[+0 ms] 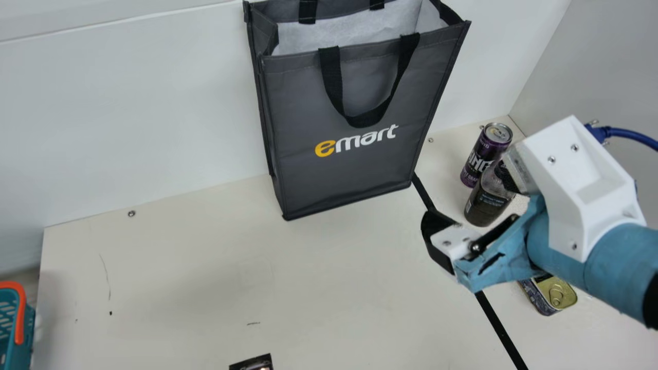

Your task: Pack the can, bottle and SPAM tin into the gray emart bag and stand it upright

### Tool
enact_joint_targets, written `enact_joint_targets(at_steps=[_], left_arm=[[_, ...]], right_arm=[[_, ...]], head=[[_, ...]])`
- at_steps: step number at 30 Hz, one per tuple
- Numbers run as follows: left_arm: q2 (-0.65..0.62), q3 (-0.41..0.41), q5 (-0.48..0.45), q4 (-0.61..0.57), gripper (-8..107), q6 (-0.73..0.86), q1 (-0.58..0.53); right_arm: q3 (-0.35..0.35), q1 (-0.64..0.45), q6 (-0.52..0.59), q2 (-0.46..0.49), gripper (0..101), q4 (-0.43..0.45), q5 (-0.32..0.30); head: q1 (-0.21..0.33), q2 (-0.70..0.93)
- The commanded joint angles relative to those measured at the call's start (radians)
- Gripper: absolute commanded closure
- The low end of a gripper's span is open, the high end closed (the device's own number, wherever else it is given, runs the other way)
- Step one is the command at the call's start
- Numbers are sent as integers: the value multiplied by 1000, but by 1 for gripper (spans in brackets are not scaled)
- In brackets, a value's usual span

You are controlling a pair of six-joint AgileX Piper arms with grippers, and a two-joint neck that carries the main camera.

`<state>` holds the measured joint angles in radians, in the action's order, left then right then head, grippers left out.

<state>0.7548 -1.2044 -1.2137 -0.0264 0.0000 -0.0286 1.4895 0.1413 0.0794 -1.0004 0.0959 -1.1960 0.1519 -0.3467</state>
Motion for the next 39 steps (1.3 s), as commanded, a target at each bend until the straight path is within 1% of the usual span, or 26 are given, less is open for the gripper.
enact_joint_targets(at_steps=[1, 8, 19, 28, 39], left_arm=[[0, 0, 0, 0, 9, 0, 0], [0, 0, 0, 0, 9, 0, 0], [0, 0, 0, 0, 9, 0, 0], [0, 0, 0, 0, 9, 0, 0], [0, 0, 0, 0, 9, 0, 0]], right_arm=[[27, -3, 19, -16, 6, -9, -3], [117, -40, 108, -88, 6, -54, -8], [277, -128, 293, -211, 6, -154, -24], [374, -183, 440, -300, 6, -224, -24], [475, -201, 587, -389, 6, -274, -24]], head=[[23, -2], [23, -2], [23, -2], [23, -2], [23, -2]])
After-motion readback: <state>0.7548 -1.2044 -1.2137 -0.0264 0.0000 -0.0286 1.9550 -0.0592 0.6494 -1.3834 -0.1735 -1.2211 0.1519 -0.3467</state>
